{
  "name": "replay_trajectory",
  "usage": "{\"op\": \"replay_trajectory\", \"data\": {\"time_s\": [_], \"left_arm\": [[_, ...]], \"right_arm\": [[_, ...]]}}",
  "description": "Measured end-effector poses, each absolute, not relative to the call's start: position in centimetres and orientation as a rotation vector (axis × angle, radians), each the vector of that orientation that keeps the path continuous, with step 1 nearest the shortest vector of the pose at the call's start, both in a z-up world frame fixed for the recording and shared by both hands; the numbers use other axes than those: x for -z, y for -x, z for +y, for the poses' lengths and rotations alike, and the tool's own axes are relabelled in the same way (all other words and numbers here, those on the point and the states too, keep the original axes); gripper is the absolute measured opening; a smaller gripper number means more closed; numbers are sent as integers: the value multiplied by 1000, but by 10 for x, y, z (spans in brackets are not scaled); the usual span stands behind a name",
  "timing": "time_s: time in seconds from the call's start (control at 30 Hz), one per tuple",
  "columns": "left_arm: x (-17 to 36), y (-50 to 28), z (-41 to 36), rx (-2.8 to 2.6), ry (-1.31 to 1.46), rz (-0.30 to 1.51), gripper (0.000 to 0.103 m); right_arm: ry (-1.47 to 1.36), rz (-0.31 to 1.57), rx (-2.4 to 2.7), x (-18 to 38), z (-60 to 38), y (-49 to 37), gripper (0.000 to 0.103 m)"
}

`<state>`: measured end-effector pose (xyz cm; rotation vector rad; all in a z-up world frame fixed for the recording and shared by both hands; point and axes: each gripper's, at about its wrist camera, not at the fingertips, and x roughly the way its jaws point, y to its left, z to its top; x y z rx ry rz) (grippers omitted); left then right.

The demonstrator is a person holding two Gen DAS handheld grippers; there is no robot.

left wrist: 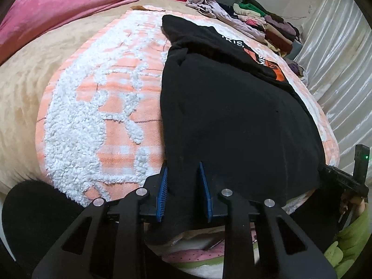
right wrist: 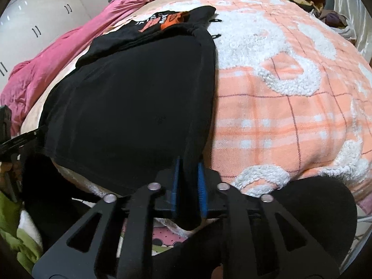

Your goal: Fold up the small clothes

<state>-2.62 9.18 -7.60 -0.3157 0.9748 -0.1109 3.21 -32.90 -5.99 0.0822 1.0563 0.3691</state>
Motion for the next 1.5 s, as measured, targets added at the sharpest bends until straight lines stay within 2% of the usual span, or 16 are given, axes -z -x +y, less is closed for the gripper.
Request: {"op": "replay_trajectory", "data": {"time_s": [0.1, 0.2, 0.23, 0.27, 0.3, 0.4, 0.63, 1.0, 1.2, 1.5], "left_arm": [[79, 23, 91, 122, 326, 980, 33], [83, 20, 88, 122, 314, 984, 35], [83, 19, 87, 119, 307, 983, 35], [84, 18, 85, 114, 295, 981, 35], [83, 18, 83, 110, 286, 980, 30], [75, 22, 87, 137, 308, 968, 9], [36, 14, 109, 264, 491, 876, 9], [-16, -75, 146, 294, 690, 733, 9], [-17, -122, 155, 271, 754, 724, 9], [3, -185, 162, 251, 799, 753, 10]], "right_arm": [[-86, 1062, -378, 62, -329, -32, 19], [-93, 1067, -389, 64, -328, -35, 20], [-97, 1067, -390, 64, -328, -36, 18], [-105, 1064, -399, 63, -328, -35, 12], [-111, 1057, -406, 61, -329, -35, 5], [-145, 1033, -434, 53, -334, -33, 5], [-290, 903, -537, 3, -349, -49, 4], [-362, 723, -555, -64, -345, -142, 4], [-367, 716, -523, -69, -336, -197, 4], [-380, 812, -422, -34, -325, -274, 4]]}}
